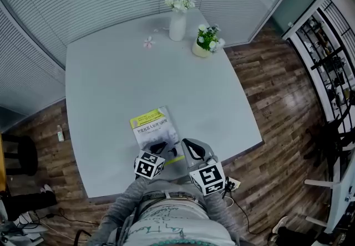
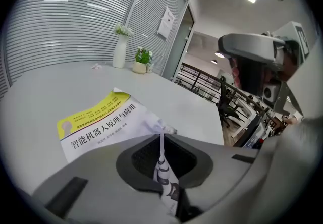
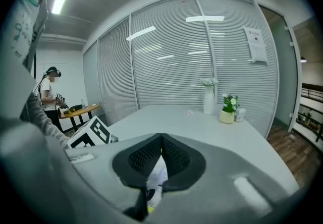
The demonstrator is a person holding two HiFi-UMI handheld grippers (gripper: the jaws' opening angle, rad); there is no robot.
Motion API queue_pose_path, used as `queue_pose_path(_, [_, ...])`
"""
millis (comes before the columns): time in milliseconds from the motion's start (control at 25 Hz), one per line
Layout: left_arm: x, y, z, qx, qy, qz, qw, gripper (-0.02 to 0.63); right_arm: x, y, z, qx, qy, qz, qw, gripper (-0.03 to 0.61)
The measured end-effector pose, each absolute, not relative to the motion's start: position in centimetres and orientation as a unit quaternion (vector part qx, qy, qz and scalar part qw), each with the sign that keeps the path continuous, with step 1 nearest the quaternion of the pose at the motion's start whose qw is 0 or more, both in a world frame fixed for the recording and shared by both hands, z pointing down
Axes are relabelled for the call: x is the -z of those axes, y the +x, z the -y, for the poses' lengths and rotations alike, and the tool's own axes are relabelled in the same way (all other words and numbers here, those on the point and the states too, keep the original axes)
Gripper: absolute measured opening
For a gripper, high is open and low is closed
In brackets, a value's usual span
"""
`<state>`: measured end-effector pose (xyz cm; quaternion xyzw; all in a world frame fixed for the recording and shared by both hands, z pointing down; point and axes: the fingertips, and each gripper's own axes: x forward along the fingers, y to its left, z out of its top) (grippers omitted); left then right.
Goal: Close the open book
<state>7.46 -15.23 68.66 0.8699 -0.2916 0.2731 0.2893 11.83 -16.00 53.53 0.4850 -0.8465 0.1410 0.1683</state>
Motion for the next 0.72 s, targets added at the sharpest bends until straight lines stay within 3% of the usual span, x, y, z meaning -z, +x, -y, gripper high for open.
queue_pose_path(120, [-67.0, 6.6, 14.8, -0.254, 0.877, 0.297, 0.279, -0.002, -53.8, 10.6, 15.8, -0.141, 0.475, 0.852, 0.171, 0.001])
queue_pose_path(720, [-60.0, 2.3, 15.2, -0.193, 0.894, 0.349, 0.204, -0.002, -53.8, 5.2, 16.1, -0.127, 0.435, 0.876, 0.168, 0.000])
